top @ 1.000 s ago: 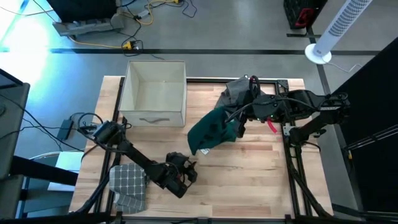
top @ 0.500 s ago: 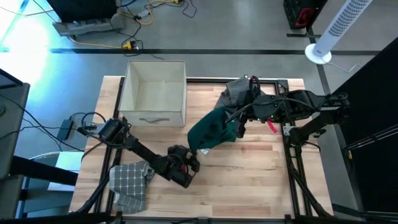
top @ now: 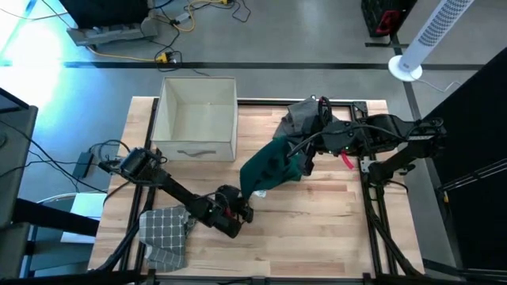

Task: Fold towel
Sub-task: Fold the green towel

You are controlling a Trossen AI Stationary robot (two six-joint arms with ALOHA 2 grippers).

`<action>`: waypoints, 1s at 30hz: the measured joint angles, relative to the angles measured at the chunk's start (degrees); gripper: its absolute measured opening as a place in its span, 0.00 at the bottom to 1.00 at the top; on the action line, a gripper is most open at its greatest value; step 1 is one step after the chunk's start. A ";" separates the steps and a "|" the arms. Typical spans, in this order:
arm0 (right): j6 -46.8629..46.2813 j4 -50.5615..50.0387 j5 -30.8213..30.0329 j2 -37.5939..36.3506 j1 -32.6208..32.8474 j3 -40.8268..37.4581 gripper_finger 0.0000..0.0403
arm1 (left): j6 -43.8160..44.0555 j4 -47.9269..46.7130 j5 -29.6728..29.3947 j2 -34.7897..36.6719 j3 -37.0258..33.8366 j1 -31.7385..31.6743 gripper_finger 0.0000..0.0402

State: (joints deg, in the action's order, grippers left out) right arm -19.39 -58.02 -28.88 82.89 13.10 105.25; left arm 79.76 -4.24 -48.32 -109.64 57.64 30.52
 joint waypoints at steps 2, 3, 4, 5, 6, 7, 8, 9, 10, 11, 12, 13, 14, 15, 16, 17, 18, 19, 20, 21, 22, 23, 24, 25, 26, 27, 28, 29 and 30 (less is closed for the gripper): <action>-0.04 -0.22 0.45 -1.10 0.00 0.00 0.00 | -3.98 -2.94 1.61 4.52 0.08 0.99 0.00; -0.06 -0.49 0.62 -1.82 0.02 0.00 0.00 | -5.86 -5.22 2.57 6.94 0.07 1.55 0.00; -0.19 -1.14 1.02 -2.58 0.07 0.00 0.00 | -7.66 -7.44 3.26 9.58 0.06 2.07 0.00; -0.58 -1.91 1.68 -3.34 0.12 0.00 0.00 | -9.33 -9.70 3.64 12.53 0.06 2.64 0.00; -1.08 -2.79 2.33 -4.18 0.11 0.00 0.00 | -10.67 -11.92 3.93 15.65 0.06 3.11 0.00; -1.39 -3.83 2.75 -4.95 0.11 0.00 0.00 | -11.99 -13.98 4.34 18.86 0.06 3.51 0.00; -1.56 -4.95 3.26 -5.75 0.15 0.00 0.00 | -13.36 -15.99 4.86 21.93 0.07 3.84 0.00; -1.56 -6.16 4.05 -6.45 0.34 0.00 0.00 | -15.02 -17.36 5.70 25.02 0.06 4.02 0.00; -1.56 -6.96 4.93 -7.20 0.46 0.00 0.00 | -17.03 -18.35 6.88 27.94 0.06 4.19 0.00; -1.56 -7.40 5.88 -7.83 0.59 0.00 0.00 | -19.31 -18.74 8.31 30.91 0.06 4.29 0.00; -1.51 -7.52 7.06 -8.52 0.81 0.00 0.00 | -21.37 -18.58 10.02 33.79 0.06 4.31 0.00; -1.31 -7.41 8.51 -9.21 1.10 0.00 0.00 | -22.85 -18.28 11.46 36.51 0.10 4.31 0.00; -1.18 -7.04 9.75 -9.88 1.44 0.00 0.00 | -24.09 -18.09 12.82 38.86 0.16 4.33 0.00; -1.08 -6.20 10.70 -10.64 1.83 0.00 0.00 | -25.22 -18.24 13.72 40.90 0.52 4.33 0.00; -1.05 -5.21 11.33 -11.43 2.37 0.00 0.00 | -26.84 -18.29 14.48 42.54 1.16 4.47 0.00; -0.84 -4.29 11.98 -12.24 3.04 0.00 0.00 | -28.72 -18.24 15.16 44.07 1.93 4.68 0.00; -0.29 -3.35 12.78 -13.03 3.76 0.00 0.00 | -30.64 -18.26 15.57 45.48 2.89 4.99 0.00; 0.00 -2.32 13.34 -13.80 4.61 0.00 0.00 | -32.58 -18.19 16.03 46.63 4.08 5.29 0.00; 0.23 -1.17 14.13 -14.57 5.54 0.00 0.00 | -34.44 -18.07 16.31 47.50 5.47 5.66 0.00; 0.27 -0.21 14.69 -15.31 6.58 0.00 0.00 | -36.33 -17.93 16.36 48.15 6.79 5.98 0.00; 0.37 0.70 15.42 -15.99 7.49 0.00 0.00 | -38.10 -18.11 16.40 48.52 8.09 6.31 0.00; 0.40 1.82 15.62 -16.59 8.36 0.00 0.00 | -39.79 -18.15 16.49 48.62 9.56 6.58 0.00; 0.40 2.78 15.84 -17.09 9.33 0.00 0.00 | -41.39 -18.12 16.56 48.58 11.03 6.93 0.00; 0.40 3.51 16.12 -17.53 10.38 0.02 0.00 | -42.69 -18.11 16.79 48.56 12.50 7.24 0.00; 0.40 4.27 16.75 -17.91 11.46 0.02 0.00 | -44.09 -17.74 17.25 48.48 13.93 7.49 0.00; 0.39 5.20 17.13 -18.02 12.62 0.02 0.00 | -45.29 -16.58 18.10 48.29 15.11 7.71 0.00; 0.62 6.03 17.49 -18.05 13.83 0.04 0.00 | -46.51 -15.79 18.95 47.98 16.21 7.99 0.00; 1.02 6.82 17.91 -18.09 15.07 0.04 0.00 | -47.74 -15.15 19.83 47.63 17.21 8.34 0.00; 1.42 7.56 18.17 -18.02 16.41 0.04 0.00 | -48.69 -14.89 20.77 47.17 18.19 8.72 0.00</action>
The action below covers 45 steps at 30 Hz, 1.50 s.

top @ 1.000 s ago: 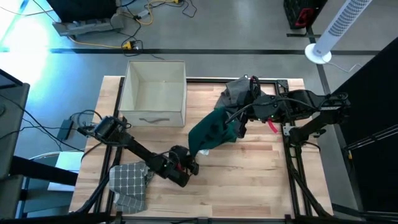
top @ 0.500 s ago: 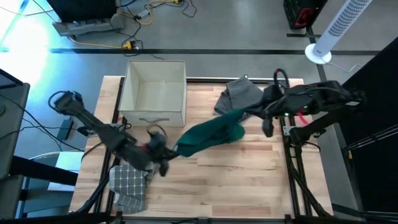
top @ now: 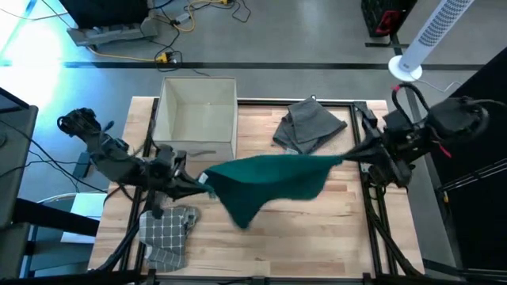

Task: Fold towel
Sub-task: Fold the green towel

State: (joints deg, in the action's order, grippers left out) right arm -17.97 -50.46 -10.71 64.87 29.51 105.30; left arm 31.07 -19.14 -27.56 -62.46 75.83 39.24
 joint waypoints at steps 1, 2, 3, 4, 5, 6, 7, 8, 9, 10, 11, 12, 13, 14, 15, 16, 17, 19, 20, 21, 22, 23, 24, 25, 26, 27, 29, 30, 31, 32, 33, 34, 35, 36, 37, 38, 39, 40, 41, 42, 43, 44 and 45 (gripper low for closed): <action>0.35 0.67 0.09 0.15 1.36 0.00 0.00 | -0.44 -0.02 0.62 -0.59 0.89 0.48 0.00; 0.57 1.09 0.11 0.34 2.64 0.00 0.00 | -0.65 -0.12 1.19 -1.13 1.68 0.89 0.00; 0.71 1.19 0.19 0.42 3.93 0.00 0.00 | -0.68 -0.19 1.91 -1.67 2.53 1.34 0.00; 0.67 1.14 0.14 0.61 5.35 0.00 0.00 | -0.57 -0.19 2.58 -2.26 3.31 1.95 0.00; 0.52 1.10 -0.05 0.80 6.75 0.00 0.00 | -0.36 -0.20 3.02 -2.83 4.06 2.59 0.00; 0.38 1.02 -0.40 1.09 8.10 0.00 0.00 | -0.28 -0.19 3.37 -3.48 4.75 3.28 0.00; 0.09 1.00 -0.68 1.39 9.43 0.00 0.00 | -0.27 -0.20 3.51 -4.14 5.41 4.05 0.00; -0.27 0.98 -0.86 1.72 10.76 0.00 0.00 | -0.26 -0.28 3.61 -4.78 5.98 4.89 0.00; -0.88 0.89 -1.08 2.06 12.04 0.00 0.00 | -0.03 -0.44 3.67 -5.33 6.58 5.63 0.00; -1.50 0.65 -1.29 2.37 13.15 0.00 0.00 | 0.35 -0.62 3.75 -5.87 7.17 6.25 0.00; -2.02 0.31 -1.56 2.68 14.14 0.00 0.00 | 1.08 -0.61 3.87 -6.32 7.78 6.85 0.00; -2.80 0.02 -2.08 2.99 15.12 0.00 0.00 | 1.99 -0.63 4.17 -6.72 8.43 7.46 0.00; -3.63 -0.21 -2.48 3.33 16.04 0.00 0.00 | 3.14 -0.68 4.52 -7.11 9.04 8.03 0.00; -4.54 -0.46 -2.58 3.66 16.96 0.00 0.00 | 4.23 -0.62 4.60 -7.43 9.57 8.61 0.00; -5.25 -0.52 -2.61 4.05 17.85 0.00 0.00 | 5.23 -0.65 4.81 -7.78 9.99 9.18 0.00; -5.72 -0.44 -2.75 4.45 18.59 0.00 0.00 | 6.47 -0.70 5.12 -8.17 10.38 9.65 0.00; -6.29 -0.20 -2.76 4.87 19.35 -0.02 0.00 | 7.62 -0.79 5.52 -8.54 10.73 10.05 0.00; -7.62 1.08 -2.22 5.64 20.98 -0.02 0.00 | 10.00 -0.76 6.34 -9.23 11.46 10.81 0.00; -7.89 1.87 -1.75 6.10 21.81 -0.02 0.00 | 11.48 -0.79 6.57 -9.57 11.77 11.12 0.00; -8.20 2.76 -1.16 6.62 22.65 -0.02 0.00 | 13.05 -0.67 6.84 -9.91 12.09 11.37 0.00; -8.84 3.72 -0.57 7.21 23.55 -0.02 0.00 | 14.54 -0.66 7.25 -10.31 12.38 11.56 0.00; -9.19 4.64 0.27 7.86 24.38 -0.02 0.00 | 16.11 -0.65 7.72 -10.78 12.65 11.59 0.00; -9.44 5.38 0.58 8.44 25.16 -0.02 0.00 | 17.52 -0.66 8.29 -11.33 12.93 11.58 0.00; -9.86 6.05 0.77 9.07 25.81 -0.02 0.00 | 18.83 -0.71 9.12 -11.84 13.13 11.59 0.00; -10.59 6.19 0.73 9.61 26.34 -0.02 0.00 | 20.04 -0.73 9.89 -12.37 13.26 11.57 0.00; -11.46 5.92 0.38 10.12 26.75 -0.02 0.00 | 21.11 -0.76 10.57 -12.72 13.29 11.57 0.00; -14.15 3.60 -1.58 11.01 27.14 -0.02 0.00 | 22.48 -1.59 10.92 -13.12 13.31 11.37 0.00; -15.78 1.39 -3.29 11.34 27.24 -0.02 0.00 | 23.04 -2.68 10.75 -13.19 13.34 11.14 0.00; -17.72 -1.54 -5.38 11.50 27.22 -0.04 0.00 | 23.45 -4.38 10.29 -13.18 13.36 10.80 0.00; -20.10 -5.02 -7.61 11.53 27.19 -0.04 0.00 | 23.90 -6.58 9.60 -13.06 13.36 10.44 0.00; -22.75 -8.80 -9.88 11.48 27.16 -0.04 0.00 | 24.27 -9.32 8.76 -12.90 13.37 10.05 0.00; -25.55 -12.52 -12.46 11.35 27.13 -0.04 0.00 | 24.37 -12.08 7.75 -12.73 13.36 9.60 0.00; -28.31 -16.46 -14.75 11.21 27.13 -0.04 0.00 | 24.49 -14.90 6.81 -12.55 13.36 8.96 0.00; -31.35 -20.54 -16.76 11.10 27.13 -0.04 0.00 | 24.76 -17.66 6.20 -12.38 13.36 8.22 0.00; -34.62 -24.63 -18.43 11.02 27.13 -0.04 0.00 | 25.27 -20.56 5.99 -12.19 13.36 7.33 0.00; -37.98 -28.65 -19.82 10.98 27.13 -0.04 0.00 | 25.87 -23.57 6.05 -12.08 13.36 6.28 0.00; -41.63 -32.89 -20.94 10.98 27.13 -0.04 0.00 | 26.74 -26.64 6.68 -12.06 13.38 5.14 0.00; -45.26 -37.10 -21.76 11.02 27.13 -0.04 0.00 | 27.34 -29.87 7.55 -12.06 13.36 3.96 0.00; -48.57 -40.19 -22.45 11.14 27.11 -0.07 0.00 | 27.87 -32.63 8.43 -12.06 13.13 2.92 0.00; -49.71 -39.67 -23.33 11.02 27.07 -0.78 0.00 | 28.17 -35.55 9.11 -12.10 13.03 1.73 0.00; -48.44 -38.43 -23.85 10.45 26.80 -2.09 0.00 | 28.33 -38.37 9.48 -12.15 13.03 0.61 0.00; -47.09 -38.00 -24.07 10.19 26.40 -3.21 0.00 | 28.15 -40.85 9.80 -12.15 13.03 -0.48 0.00; -46.66 -37.67 -24.27 10.13 25.81 -3.81 0.00 | 27.71 -42.54 10.24 -12.14 13.03 -1.77 0.00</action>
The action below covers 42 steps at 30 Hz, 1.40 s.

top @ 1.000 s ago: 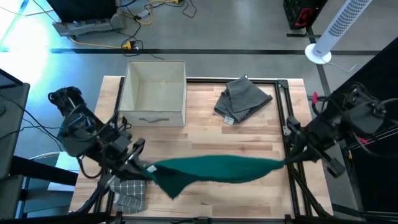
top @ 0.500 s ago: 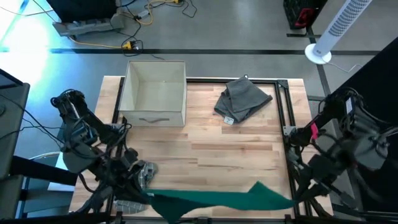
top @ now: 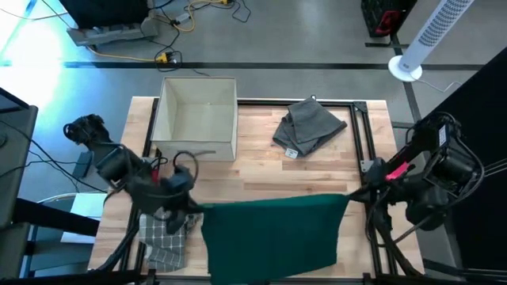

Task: Fold towel
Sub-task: Fold the green towel

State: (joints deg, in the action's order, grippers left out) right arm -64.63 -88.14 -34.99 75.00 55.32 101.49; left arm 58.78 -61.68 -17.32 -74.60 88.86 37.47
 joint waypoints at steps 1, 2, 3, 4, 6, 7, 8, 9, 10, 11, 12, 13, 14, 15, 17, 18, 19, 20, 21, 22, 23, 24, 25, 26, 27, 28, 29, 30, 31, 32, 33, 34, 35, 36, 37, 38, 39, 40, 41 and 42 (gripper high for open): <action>-0.03 -0.10 0.09 -0.08 -0.74 -0.50 0.00 | -0.88 -0.56 0.76 0.02 0.00 -1.20 0.00; 0.54 -0.04 0.74 -0.19 -1.33 -0.99 0.00 | -2.25 -0.12 2.04 0.02 0.00 -2.11 0.00; 2.21 1.18 1.41 -0.22 -1.57 -1.24 0.00 | -4.16 1.56 3.76 0.02 0.00 -2.77 0.00; 4.40 3.80 1.90 -0.19 -1.56 -1.23 0.00 | -6.47 4.06 5.13 0.02 0.00 -3.18 0.00; 10.05 9.23 1.95 -0.11 -1.08 -0.66 0.00 | -11.28 9.62 6.42 0.02 0.00 -3.42 0.00; 13.19 11.66 1.22 -0.13 -0.74 0.04 0.00 | -13.79 12.12 6.42 0.09 0.13 -3.38 0.00; 16.44 14.33 0.44 -0.23 -0.48 0.85 0.00 | -16.03 14.35 6.25 0.13 0.38 -3.27 0.00; 19.56 17.15 -0.32 -0.40 -0.17 1.39 0.00 | -17.91 16.56 6.06 0.20 0.71 -3.18 0.00; 22.28 19.63 -0.56 -0.51 0.05 1.89 0.00 | -19.42 18.41 5.92 0.25 1.16 -3.08 0.00; 24.58 21.77 -0.55 -0.51 0.27 2.42 0.00 | -20.52 19.83 5.71 0.31 1.69 -2.72 0.00; 26.37 23.66 -0.25 -0.45 0.52 2.96 0.00 | -21.15 20.78 5.49 0.32 2.37 -2.33 0.00; 27.61 24.99 0.52 -0.39 0.68 3.46 0.00 | -21.62 21.43 5.52 0.32 3.05 -1.94 0.00; 28.76 26.05 1.23 -0.34 0.83 3.98 0.00 | -21.97 21.79 5.64 0.32 3.73 -1.53 0.00; 29.62 26.81 1.88 -0.34 1.08 4.46 0.00 | -22.01 22.04 5.72 0.32 4.38 -1.03 0.00; 30.34 28.17 3.14 -0.42 1.68 5.03 0.00 | -21.99 22.55 5.88 0.32 5.54 0.28 0.00; 30.69 28.93 3.60 -0.44 1.99 5.07 0.00 | -22.00 22.62 5.76 0.32 6.20 1.02 0.00; 31.24 29.75 3.84 -0.44 2.22 5.08 0.00 | -22.00 22.61 5.33 0.31 6.81 1.75 0.00; 31.80 30.90 4.27 -0.37 2.52 5.06 0.00 | -21.98 22.65 5.05 0.32 7.40 2.46 0.00; 32.10 32.07 5.07 -0.33 2.81 5.06 0.00 | -21.94 22.73 4.76 0.31 7.93 3.10 0.00; 32.12 33.23 6.08 -0.33 3.14 5.06 0.00 | -21.65 23.16 4.70 0.32 8.26 3.76 0.00; 31.96 34.30 6.91 -0.32 3.55 5.06 0.00 | -21.44 23.88 4.68 0.32 8.44 4.40 0.00; 31.54 35.23 7.55 -0.19 3.89 5.08 0.00 | -21.04 24.98 4.71 0.32 8.48 5.06 0.00; 31.22 35.97 7.95 -0.10 4.19 5.08 0.00 | -20.55 25.95 4.73 0.32 8.48 5.74 0.00; 30.91 36.49 8.69 0.05 4.59 5.08 0.00 | -20.13 26.79 4.75 0.30 8.48 6.32 0.00; 30.29 36.96 9.00 0.26 5.06 5.08 0.00 | -19.65 27.56 4.77 0.30 8.48 6.82 0.00; 30.03 37.56 9.13 0.47 5.49 5.06 0.00 | -18.88 28.00 4.77 0.30 8.48 7.14 0.00; 30.00 38.25 9.13 0.72 5.96 5.06 0.00 | -18.18 28.24 4.72 0.21 8.48 7.55 0.00; 29.98 39.15 9.17 0.93 6.50 5.07 0.00 | -17.34 28.52 4.72 0.11 8.48 7.95 0.00; 29.93 40.15 9.55 1.16 6.97 5.06 0.00 | -16.86 28.64 4.71 0.02 8.48 8.41 0.00; 29.52 40.99 10.11 1.40 7.39 5.06 0.00 | -16.00 28.60 4.56 -0.04 8.48 8.83 0.00; 28.67 41.29 10.55 1.65 7.63 5.08 0.00 | -15.17 28.52 4.38 -0.08 8.48 9.08 0.00; 27.50 41.00 10.88 1.92 7.85 5.08 0.00 | -14.46 28.54 4.30 -0.17 8.48 9.17 0.00; 26.24 40.47 10.93 2.21 7.94 5.06 0.00 | -14.13 28.67 4.20 -0.31 8.48 9.17 0.00; 24.72 39.74 10.98 2.51 8.02 5.06 0.00 | -13.92 28.61 4.11 -0.49 8.50 9.16 0.00; 23.42 38.54 10.93 2.80 8.13 5.07 0.00 | -13.85 28.45 4.11 -0.82 8.50 9.16 0.00; 22.12 36.88 10.82 3.18 8.12 5.06 0.00 | -13.83 28.18 4.11 -1.25 8.50 9.15 0.00; 20.39 34.78 10.82 3.60 8.09 5.06 0.00 | -13.65 27.46 4.13 -1.66 8.50 8.99 0.00; 18.19 31.94 10.83 3.98 8.04 5.08 0.00 | -12.71 26.19 4.30 -2.11 8.50 8.76 0.00; 15.59 28.62 10.87 4.28 7.93 5.06 0.00 | -11.33 24.40 5.04 -2.55 8.50 8.28 0.00; 12.90 25.28 11.01 4.53 7.79 5.06 0.00 | -9.58 22.44 5.75 -2.98 8.50 7.79 0.00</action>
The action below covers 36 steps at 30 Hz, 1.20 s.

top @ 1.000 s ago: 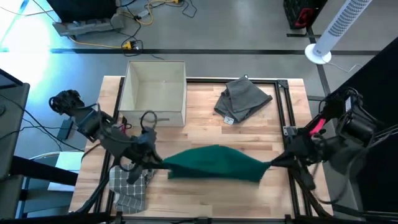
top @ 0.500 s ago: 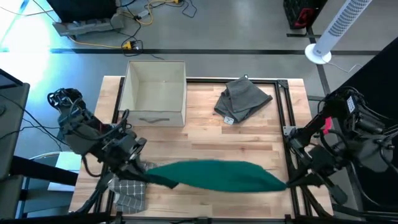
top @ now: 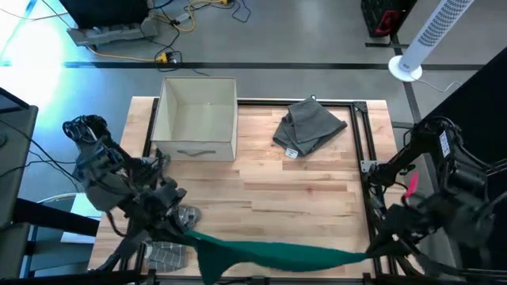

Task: Fold towel
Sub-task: Fold the green towel

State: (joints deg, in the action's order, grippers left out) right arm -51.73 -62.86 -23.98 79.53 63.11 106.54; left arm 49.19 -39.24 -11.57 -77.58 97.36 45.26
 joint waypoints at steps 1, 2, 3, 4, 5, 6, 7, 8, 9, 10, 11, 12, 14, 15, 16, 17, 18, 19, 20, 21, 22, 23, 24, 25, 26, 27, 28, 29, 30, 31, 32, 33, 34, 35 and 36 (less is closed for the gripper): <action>-2.77 -3.32 -0.14 0.16 -0.08 0.00 0.00 | 1.44 -2.25 0.56 -0.42 -0.02 -0.54 0.00; -5.38 -6.49 -0.44 0.23 -0.10 0.00 0.00 | 2.68 -4.50 0.92 -0.85 -0.02 -1.05 0.00; -7.44 -9.41 -1.12 0.28 -0.11 0.00 0.00 | 3.16 -6.62 1.18 -1.28 -0.02 -1.57 0.00; -9.05 -12.20 -2.34 0.28 -0.13 0.00 0.00 | 3.04 -8.42 1.13 -1.58 -0.02 -2.26 0.00; -10.42 -14.75 -3.87 0.27 -0.13 0.00 0.00 | 2.51 -10.03 0.58 -1.74 -0.04 -2.96 0.00; -11.91 -17.54 -5.58 0.21 -0.11 0.00 0.00 | 1.83 -11.62 -0.22 -1.77 -0.04 -3.69 0.00; -13.49 -20.45 -7.10 0.15 -0.11 0.00 0.00 | 1.21 -13.07 -1.19 -1.74 -0.02 -4.46 0.00; -15.06 -23.49 -8.29 0.09 -0.11 -0.02 0.00 | 0.57 -14.68 -1.90 -1.68 -0.02 -5.20 0.00; -16.63 -25.81 -9.28 0.07 -0.16 -0.29 0.00 | 0.03 -16.59 -2.41 -1.68 -0.06 -5.89 0.00; -17.81 -27.04 -9.82 0.01 -0.37 -0.94 0.00 | -0.29 -17.99 -2.45 -1.73 -0.51 -6.70 0.00; -17.97 -27.08 -10.07 -0.23 -0.78 -1.98 0.00 | -0.65 -19.51 -2.46 -1.78 -1.02 -7.59 0.00; -16.72 -26.74 -10.03 -0.61 -1.44 -3.44 0.00 | -0.81 -21.33 -2.30 -1.86 -1.63 -8.51 0.00; -16.37 -26.91 -9.61 -0.74 -2.70 -4.70 0.00 | -0.63 -22.72 0.54 -2.00 -2.58 -10.41 0.00; -15.94 -26.48 -9.23 -0.77 -3.16 -4.86 0.00 | -0.85 -21.82 2.51 -2.10 -2.80 -11.13 0.00; -14.44 -25.64 -9.01 -0.83 -3.25 -4.92 0.00 | -1.76 -20.05 4.42 -2.10 -2.86 -11.59 0.00; -12.05 -23.31 -8.87 -0.88 -3.12 -4.94 0.00 | -3.38 -17.48 5.55 -2.10 -2.84 -11.65 0.00; -9.42 -20.39 -9.17 -0.94 -2.90 -4.84 0.00 | -5.14 -14.66 5.99 -2.03 -2.82 -11.64 0.00; -6.85 -18.28 -10.04 -0.96 -2.57 -4.36 0.00 | -7.01 -11.86 6.22 -1.76 -2.82 -11.60 0.00; -4.14 -16.08 -11.25 -1.08 -2.28 -3.63 0.00 | -8.86 -9.11 6.10 -1.38 -2.82 -11.59 0.00; -1.33 -13.75 -12.89 -1.29 -1.95 -2.66 0.00 | -10.59 -6.47 5.67 -0.92 -2.82 -11.55 0.00; 1.46 -11.40 -14.35 -1.57 -1.56 -1.77 0.00 | -12.06 -4.34 5.13 -0.35 -2.82 -11.53 0.00; 3.91 -9.35 -15.42 -1.74 -1.03 -0.97 0.00 | -12.96 -2.75 4.59 0.13 -2.75 -11.11 0.00; 5.91 -7.58 -15.97 -1.79 -0.50 -0.23 0.00 | -13.31 -1.27 4.08 0.61 -2.71 -10.62 0.00; 7.55 -6.04 -15.98 -1.70 -0.07 0.51 0.00 | -13.34 -0.21 3.76 1.02 -2.71 -10.03 0.00; 8.76 -4.85 -15.66 -1.56 0.27 1.18 0.00 | -13.34 0.46 3.72 1.23 -2.71 -9.50 0.00; 9.64 -4.07 -15.00 -1.47 0.58 1.73 0.00 | -13.30 0.87 3.73 1.49 -2.71 -8.95 0.00; 10.15 -3.50 -14.53 -1.45 0.98 2.32 0.00 | -13.24 1.18 3.79 1.69 -2.73 -8.31 0.00; 10.56 -2.76 -14.43 -1.47 1.40 2.80 0.00 | -13.01 1.81 3.75 1.93 -2.73 -7.66 0.00; 10.94 -1.85 -14.32 -1.57 1.84 3.06 0.00 | -12.98 2.37 3.51 2.22 -2.73 -6.92 0.00; 11.33 -1.04 -14.34 -1.64 2.18 3.07 0.00 | -12.94 3.03 3.02 2.39 -2.73 -6.19 0.00; 11.64 -0.32 -14.33 -1.64 2.52 3.08 0.00 | -12.89 3.82 2.45 2.50 -2.71 -5.55 0.00; 12.01 0.73 -14.21 -1.58 2.82 3.08 0.00 | -12.89 4.26 2.03 2.59 -2.71 -5.06 0.00; 12.86 2.05 -13.97 -1.53 3.12 3.05 0.00 | -12.86 4.61 1.81 2.60 -2.73 -4.59 0.00; 13.49 3.37 -13.81 -1.53 3.40 3.02 0.00 | -12.83 5.37 1.83 2.58 -2.74 -4.20 0.00; 14.28 4.68 -13.31 -1.53 3.69 3.02 0.00 | -12.74 6.35 1.97 2.56 -2.75 -3.79 0.00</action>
State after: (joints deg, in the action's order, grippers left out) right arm -37.45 -58.18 -37.29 78.00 66.80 109.56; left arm 36.46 -32.89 -9.60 -75.02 94.61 41.47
